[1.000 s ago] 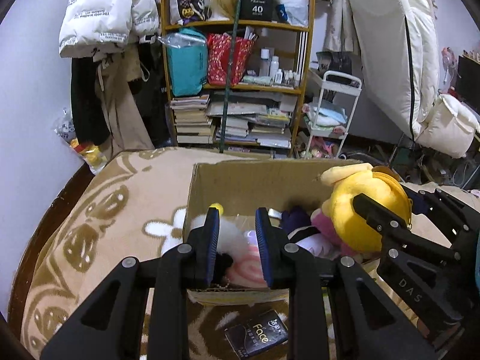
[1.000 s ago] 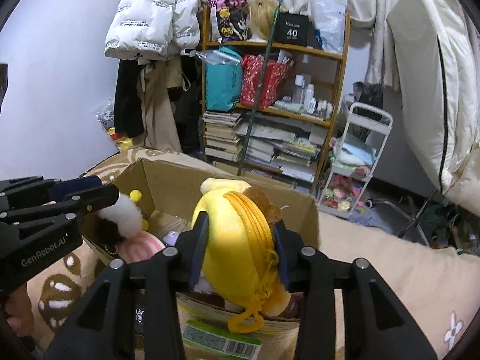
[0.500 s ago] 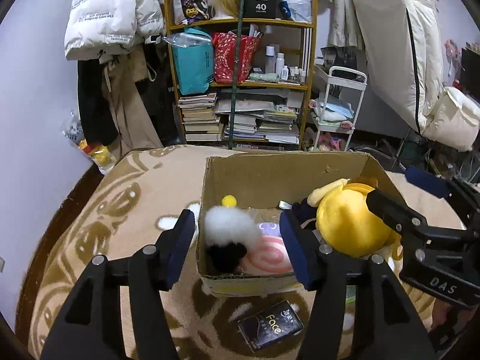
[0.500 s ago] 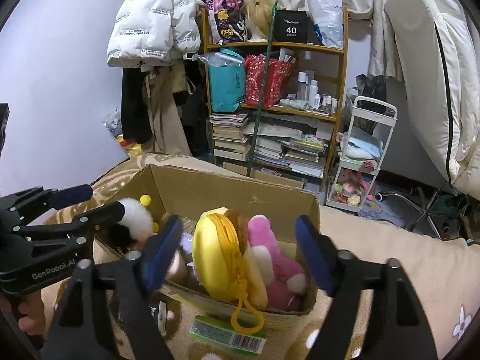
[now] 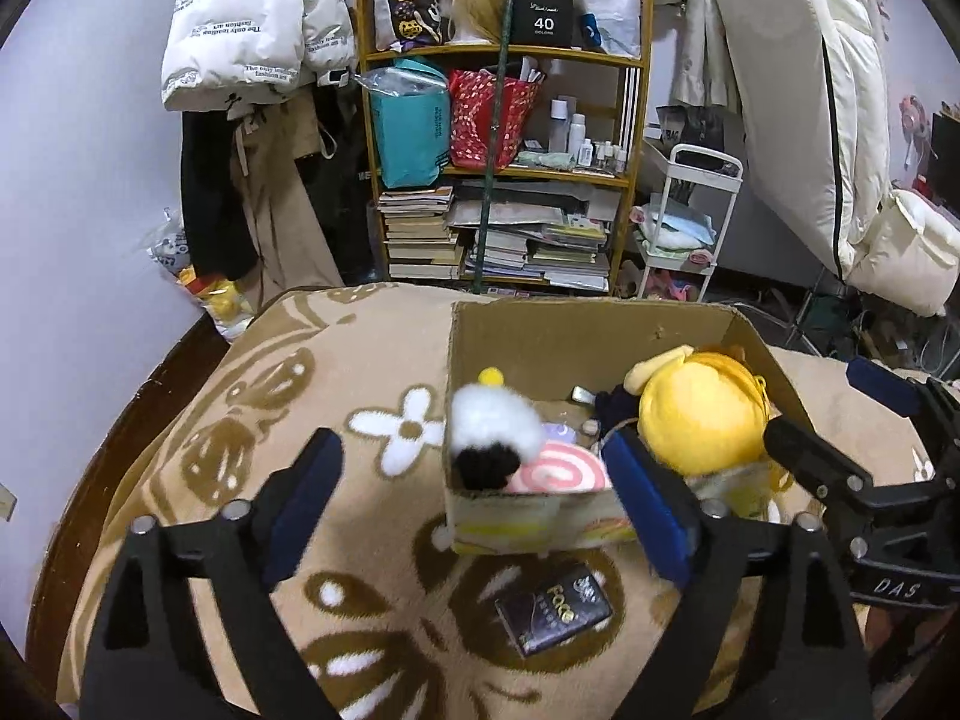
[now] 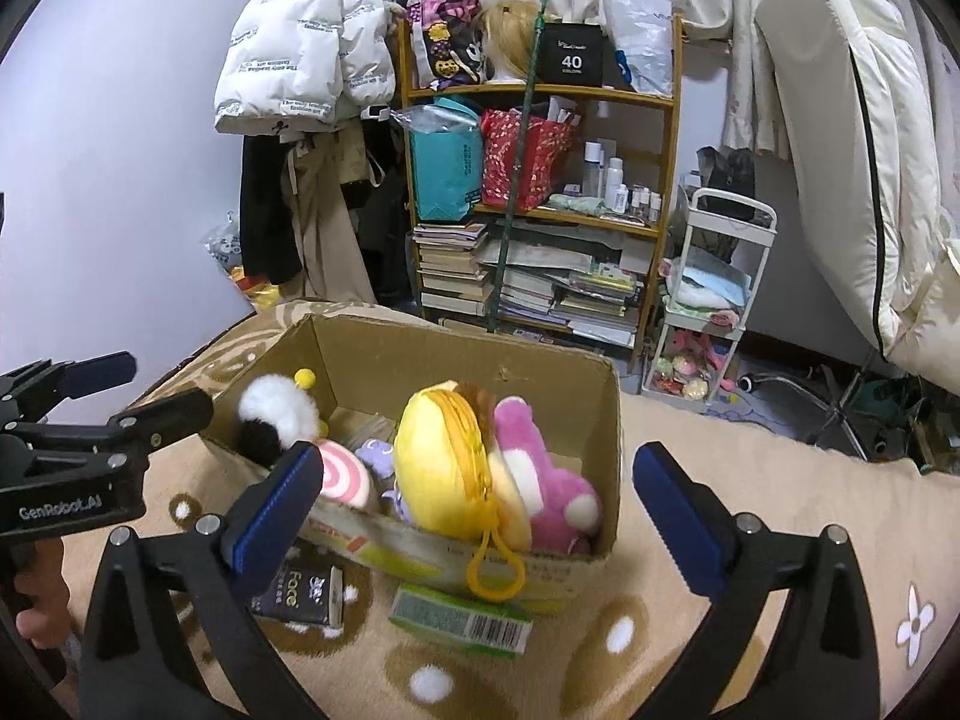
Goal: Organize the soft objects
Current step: 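Lower both grippers into the box and open them to release the toys, then move the left gripper to the black tissue pack while the right approaches the green carton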
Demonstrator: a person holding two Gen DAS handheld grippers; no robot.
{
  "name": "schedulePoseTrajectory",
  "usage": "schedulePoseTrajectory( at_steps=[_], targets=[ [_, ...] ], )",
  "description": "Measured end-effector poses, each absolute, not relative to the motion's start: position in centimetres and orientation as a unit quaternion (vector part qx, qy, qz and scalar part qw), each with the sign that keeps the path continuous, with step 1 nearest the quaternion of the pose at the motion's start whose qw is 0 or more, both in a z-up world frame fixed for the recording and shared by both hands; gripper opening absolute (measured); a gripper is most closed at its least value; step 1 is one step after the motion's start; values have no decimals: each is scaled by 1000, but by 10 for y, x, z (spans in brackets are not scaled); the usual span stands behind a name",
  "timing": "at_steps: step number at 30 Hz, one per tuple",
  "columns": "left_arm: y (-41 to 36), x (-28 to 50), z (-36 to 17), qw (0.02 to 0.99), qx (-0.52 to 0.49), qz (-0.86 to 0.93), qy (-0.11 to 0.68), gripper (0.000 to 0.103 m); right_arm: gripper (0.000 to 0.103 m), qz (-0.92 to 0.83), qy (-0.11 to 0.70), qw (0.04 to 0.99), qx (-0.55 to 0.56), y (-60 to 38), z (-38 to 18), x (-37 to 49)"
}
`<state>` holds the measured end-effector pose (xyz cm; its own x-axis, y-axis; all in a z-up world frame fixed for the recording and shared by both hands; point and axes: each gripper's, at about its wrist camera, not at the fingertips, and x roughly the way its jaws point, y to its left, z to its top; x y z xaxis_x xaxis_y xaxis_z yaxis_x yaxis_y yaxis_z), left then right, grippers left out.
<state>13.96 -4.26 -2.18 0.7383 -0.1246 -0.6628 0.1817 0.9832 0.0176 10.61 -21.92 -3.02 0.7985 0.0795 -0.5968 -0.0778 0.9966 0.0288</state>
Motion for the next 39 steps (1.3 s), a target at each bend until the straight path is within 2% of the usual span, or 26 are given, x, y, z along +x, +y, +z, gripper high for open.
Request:
schedulePoseTrajectory(
  at_steps=[11,24,39],
  targets=[
    [-24,106,-11,930,36,-77,359,91,103,30,319,947,0,-215,-22,75],
    [-18,67,-24,917,33,-83,388,91,103,14,334,942,8,-207,-27,47],
    [-16,86,-49,903,12,-72,423,91,103,-11,350,936,38,-220,-39,56]
  ],
)
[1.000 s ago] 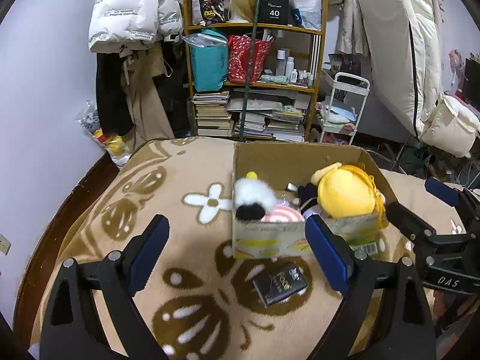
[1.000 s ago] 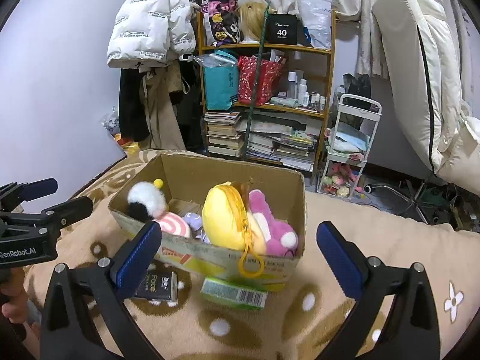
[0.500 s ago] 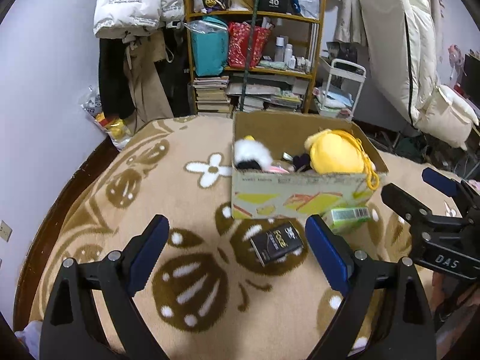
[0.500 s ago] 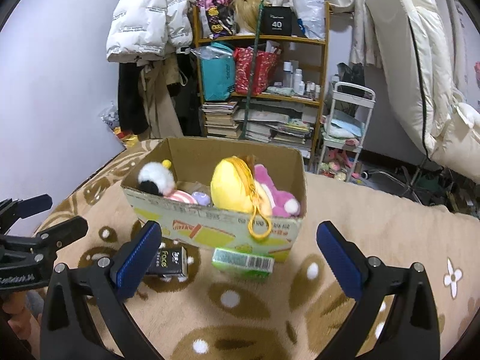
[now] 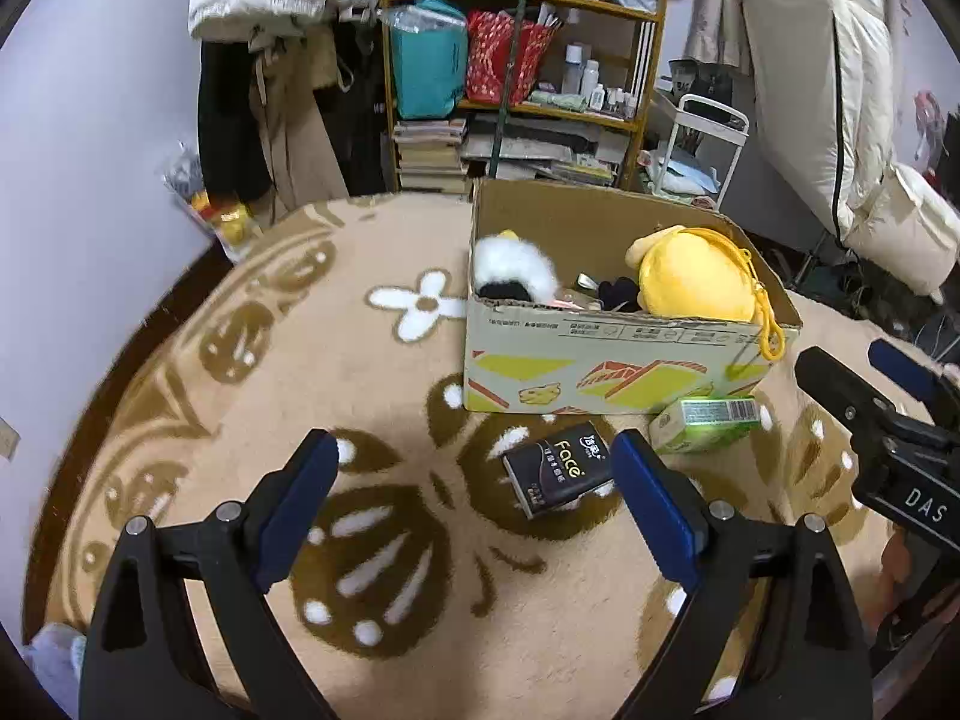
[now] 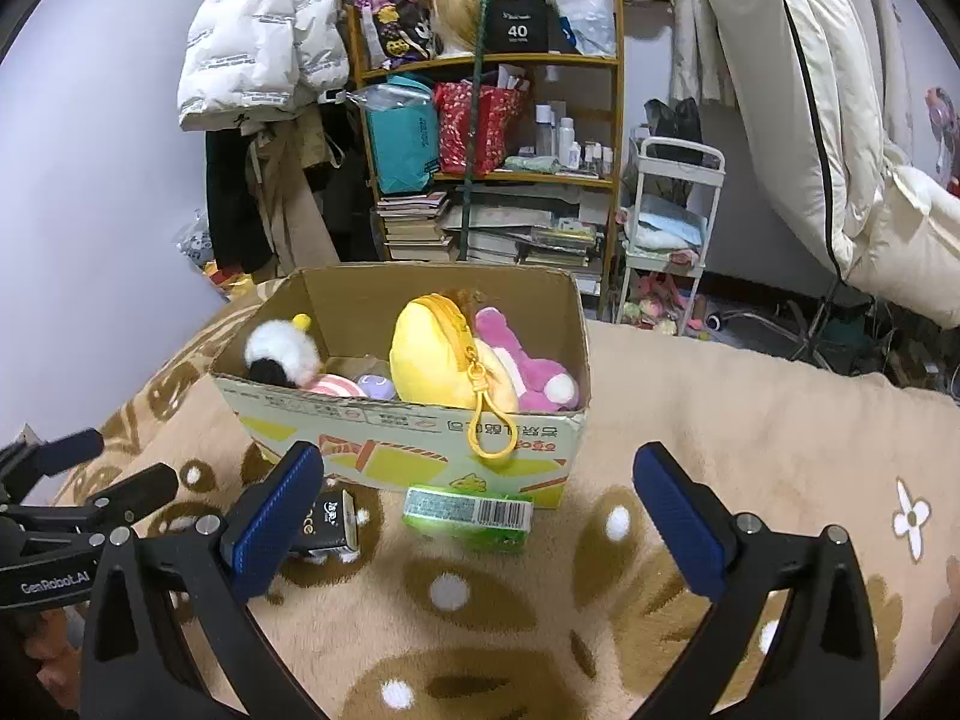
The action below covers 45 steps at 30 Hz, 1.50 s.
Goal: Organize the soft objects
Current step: 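Move the left gripper to the black tissue pack while the right approaches the green carton, then grasp the black tissue pack with the left gripper while the right grasps the green carton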
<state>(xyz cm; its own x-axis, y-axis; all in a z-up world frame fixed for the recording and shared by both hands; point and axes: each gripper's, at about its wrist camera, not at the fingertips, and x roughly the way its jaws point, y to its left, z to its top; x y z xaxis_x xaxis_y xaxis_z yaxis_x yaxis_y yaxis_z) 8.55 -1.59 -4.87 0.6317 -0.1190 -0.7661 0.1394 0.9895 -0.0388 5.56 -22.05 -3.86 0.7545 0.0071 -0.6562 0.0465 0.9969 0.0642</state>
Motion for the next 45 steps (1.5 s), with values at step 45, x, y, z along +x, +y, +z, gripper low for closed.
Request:
schedulePoseTrajectory(
  at_steps=[45],
  targets=[
    [-58,139,-123,870,16,-105,481,91,103,-12,427,897,113,-235,-91,101]
  ],
)
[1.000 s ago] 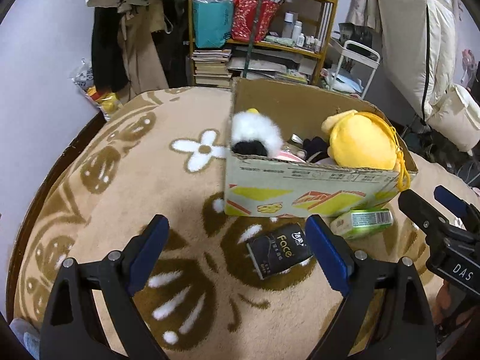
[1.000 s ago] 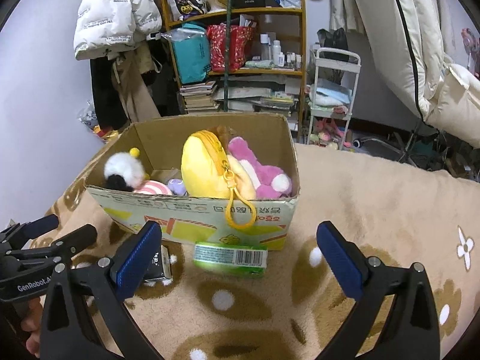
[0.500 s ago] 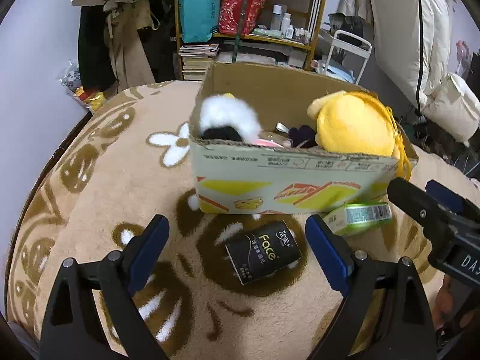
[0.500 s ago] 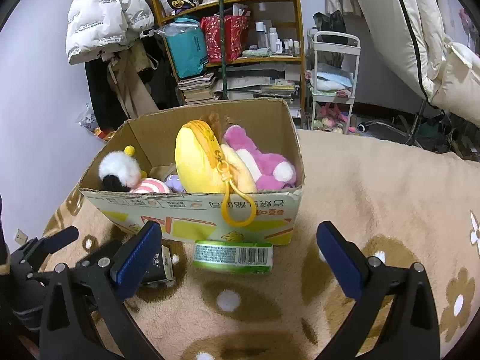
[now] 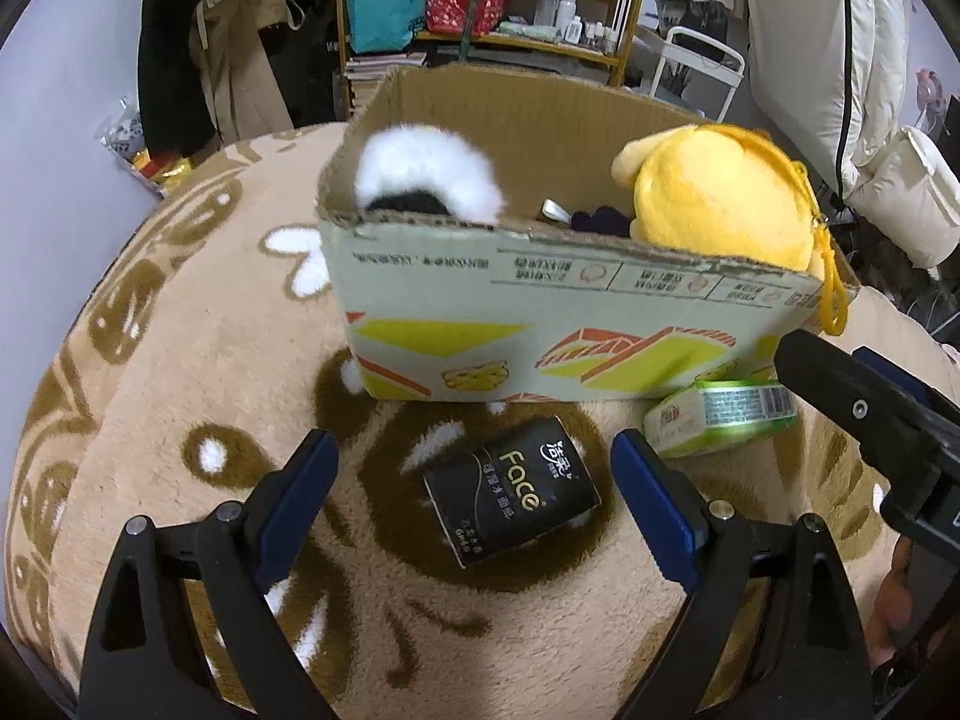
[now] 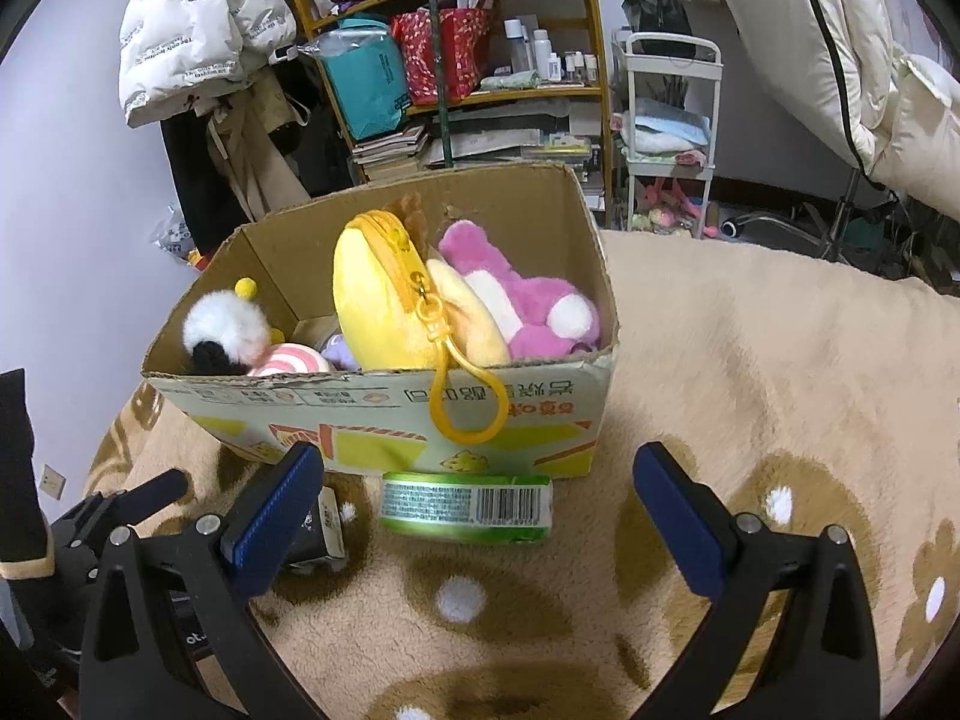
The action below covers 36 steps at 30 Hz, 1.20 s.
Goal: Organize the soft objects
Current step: 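Grasp the black tissue pack with the left gripper while the right grasps the green carton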
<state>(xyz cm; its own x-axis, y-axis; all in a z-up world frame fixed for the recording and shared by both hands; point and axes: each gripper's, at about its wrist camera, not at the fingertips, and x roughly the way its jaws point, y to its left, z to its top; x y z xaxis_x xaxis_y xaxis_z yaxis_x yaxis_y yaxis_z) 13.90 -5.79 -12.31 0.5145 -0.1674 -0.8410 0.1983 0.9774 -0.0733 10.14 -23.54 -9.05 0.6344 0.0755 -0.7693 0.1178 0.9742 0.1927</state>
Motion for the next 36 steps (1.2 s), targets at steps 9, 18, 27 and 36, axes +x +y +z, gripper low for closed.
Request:
schedulePoseTrajectory(
  at_steps=[9,18,27,36],
  targets=[
    [-62,149,-141,856,9,-105,506,91,103,-10,448,885,123,-235,-105,109],
    [-67,165,-163,838,9,-99,536,91,103,-5,475,870,131,-237,-126,119],
    [-68,168,-174,835,10,-98,541,91,95,7,504,851,144,-237,-144,128],
    [-70,159,-176,834,7,-91,543,78,84,8,509,850,136,-233,-148,131]
  ],
)
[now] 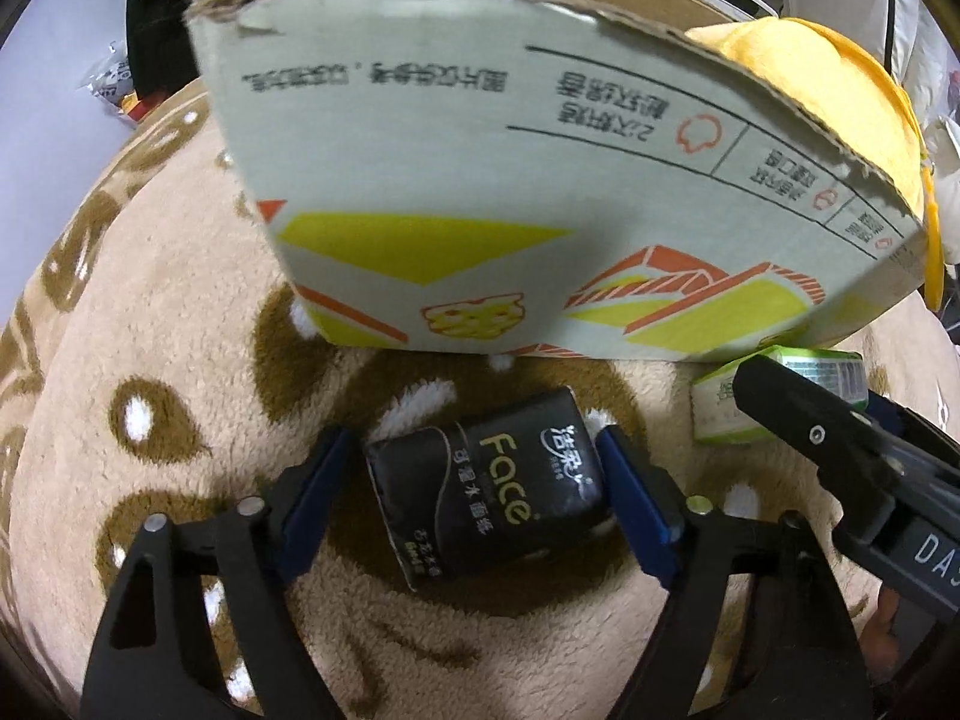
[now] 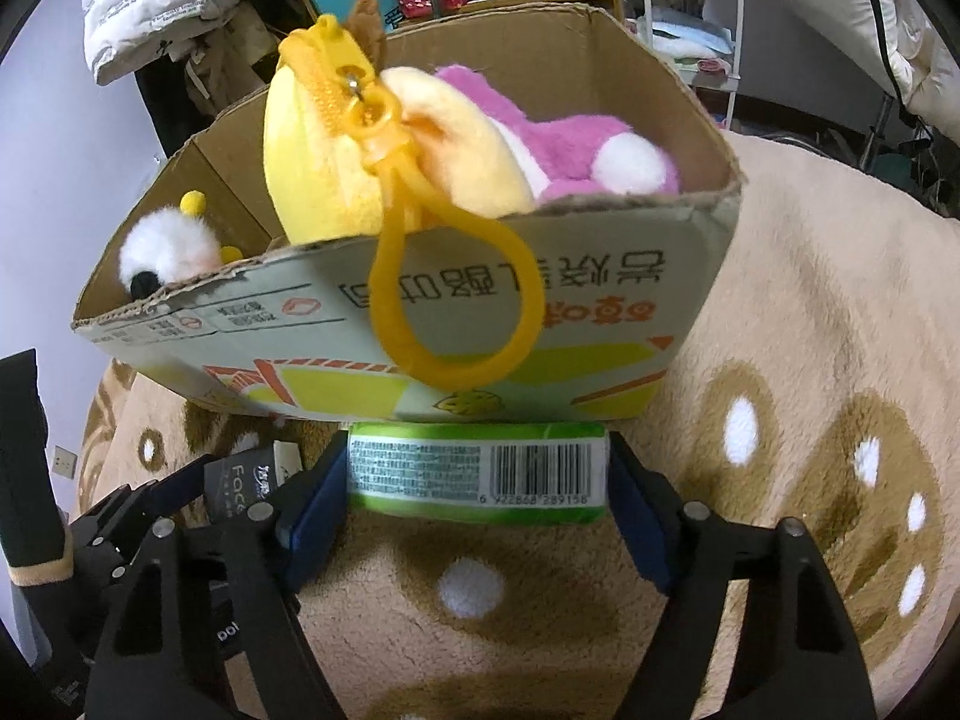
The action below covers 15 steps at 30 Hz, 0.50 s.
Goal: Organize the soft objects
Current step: 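Grasp the black tissue pack with the left gripper while the right grasps the green carton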
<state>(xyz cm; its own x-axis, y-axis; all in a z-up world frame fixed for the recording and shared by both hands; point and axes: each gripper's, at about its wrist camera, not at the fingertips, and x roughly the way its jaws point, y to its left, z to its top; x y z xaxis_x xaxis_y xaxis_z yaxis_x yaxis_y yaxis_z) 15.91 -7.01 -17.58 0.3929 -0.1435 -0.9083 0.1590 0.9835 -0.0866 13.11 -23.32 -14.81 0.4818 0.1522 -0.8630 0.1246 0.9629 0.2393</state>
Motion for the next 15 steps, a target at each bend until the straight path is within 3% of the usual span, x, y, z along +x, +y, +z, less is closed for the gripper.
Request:
schedulePoseTrajectory(
  at_steps=[3,15],
  targets=[
    [-71,157,-175,835,9,-88,543,72,83,8,509,851,131,-229,-148,130],
    [-64,151,-168,837,7,-84,540,72,83,1,508,853,121,-222,-146,120]
  ],
)
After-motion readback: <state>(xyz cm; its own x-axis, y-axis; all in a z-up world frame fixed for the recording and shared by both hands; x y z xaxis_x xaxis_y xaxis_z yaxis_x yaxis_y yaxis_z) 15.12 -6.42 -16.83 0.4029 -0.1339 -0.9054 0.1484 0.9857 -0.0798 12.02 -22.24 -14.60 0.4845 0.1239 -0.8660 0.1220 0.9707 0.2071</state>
